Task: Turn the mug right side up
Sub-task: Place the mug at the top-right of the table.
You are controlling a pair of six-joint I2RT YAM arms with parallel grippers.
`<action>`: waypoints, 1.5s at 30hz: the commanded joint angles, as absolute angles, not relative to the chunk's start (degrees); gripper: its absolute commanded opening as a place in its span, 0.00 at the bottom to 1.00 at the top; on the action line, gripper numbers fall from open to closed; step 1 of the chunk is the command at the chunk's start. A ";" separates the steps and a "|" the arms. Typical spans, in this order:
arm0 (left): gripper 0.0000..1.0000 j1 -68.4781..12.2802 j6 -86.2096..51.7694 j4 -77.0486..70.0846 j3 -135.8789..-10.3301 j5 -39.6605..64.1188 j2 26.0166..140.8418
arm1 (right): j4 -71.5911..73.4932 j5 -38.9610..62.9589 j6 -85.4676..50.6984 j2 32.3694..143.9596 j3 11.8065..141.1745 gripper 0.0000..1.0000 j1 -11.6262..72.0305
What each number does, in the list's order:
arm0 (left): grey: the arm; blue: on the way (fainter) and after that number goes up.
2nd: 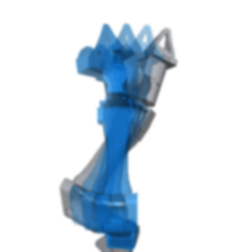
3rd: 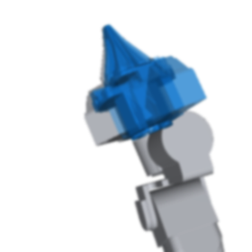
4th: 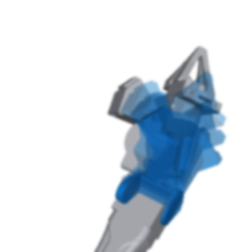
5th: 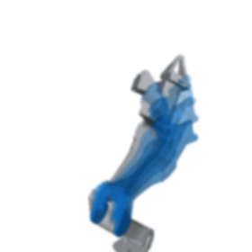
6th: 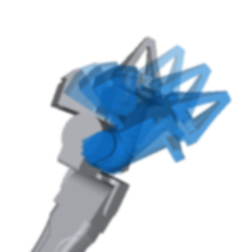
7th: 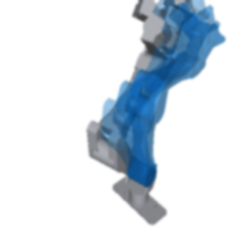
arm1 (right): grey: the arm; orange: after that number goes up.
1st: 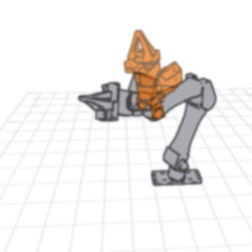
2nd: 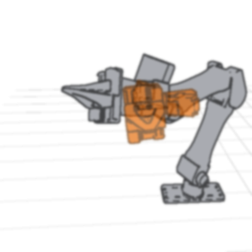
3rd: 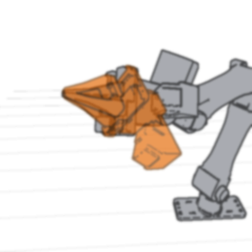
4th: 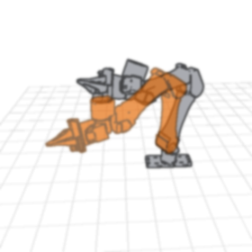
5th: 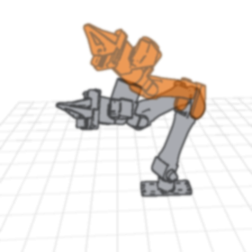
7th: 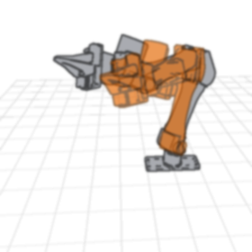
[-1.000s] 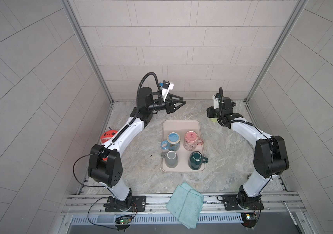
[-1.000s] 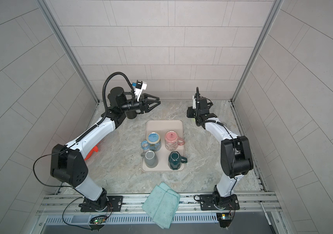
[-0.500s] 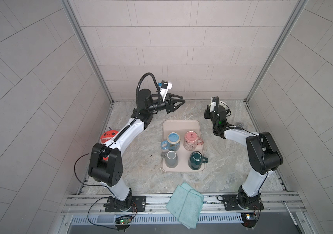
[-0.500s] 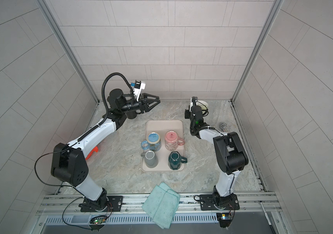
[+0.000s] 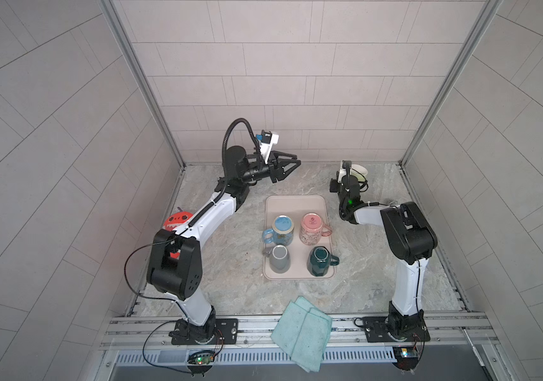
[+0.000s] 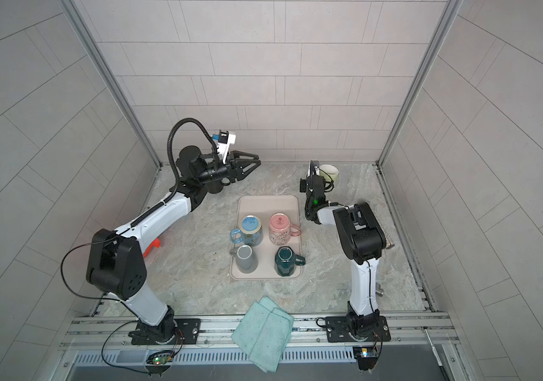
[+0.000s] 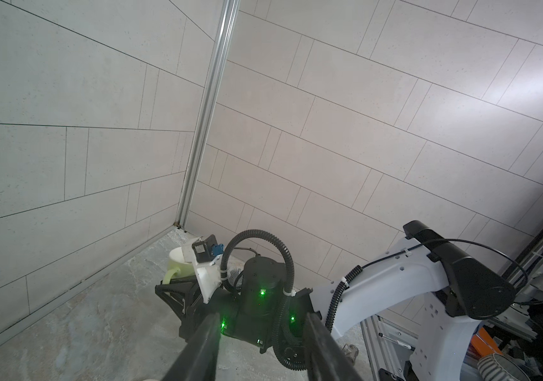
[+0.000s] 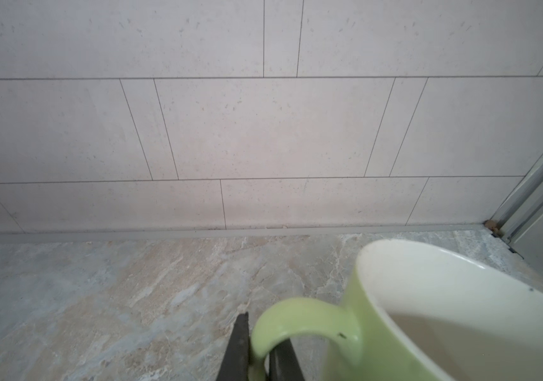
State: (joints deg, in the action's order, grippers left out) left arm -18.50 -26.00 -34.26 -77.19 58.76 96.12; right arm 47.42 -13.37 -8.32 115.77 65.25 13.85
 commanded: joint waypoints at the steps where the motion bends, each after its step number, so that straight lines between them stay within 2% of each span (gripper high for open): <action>1: 0.47 -18.11 -26.50 -38.12 -76.16 58.45 96.68 | 55.95 -16.48 -5.36 117.28 68.45 0.00 14.02; 17: 0.51 -18.03 -26.72 -38.31 -76.07 57.91 97.45 | 46.15 -17.07 -2.88 125.54 79.65 0.00 13.19; 45: 0.54 -18.02 -26.79 -40.43 -75.70 56.71 98.17 | 51.23 -15.34 -3.81 129.62 77.21 0.00 11.98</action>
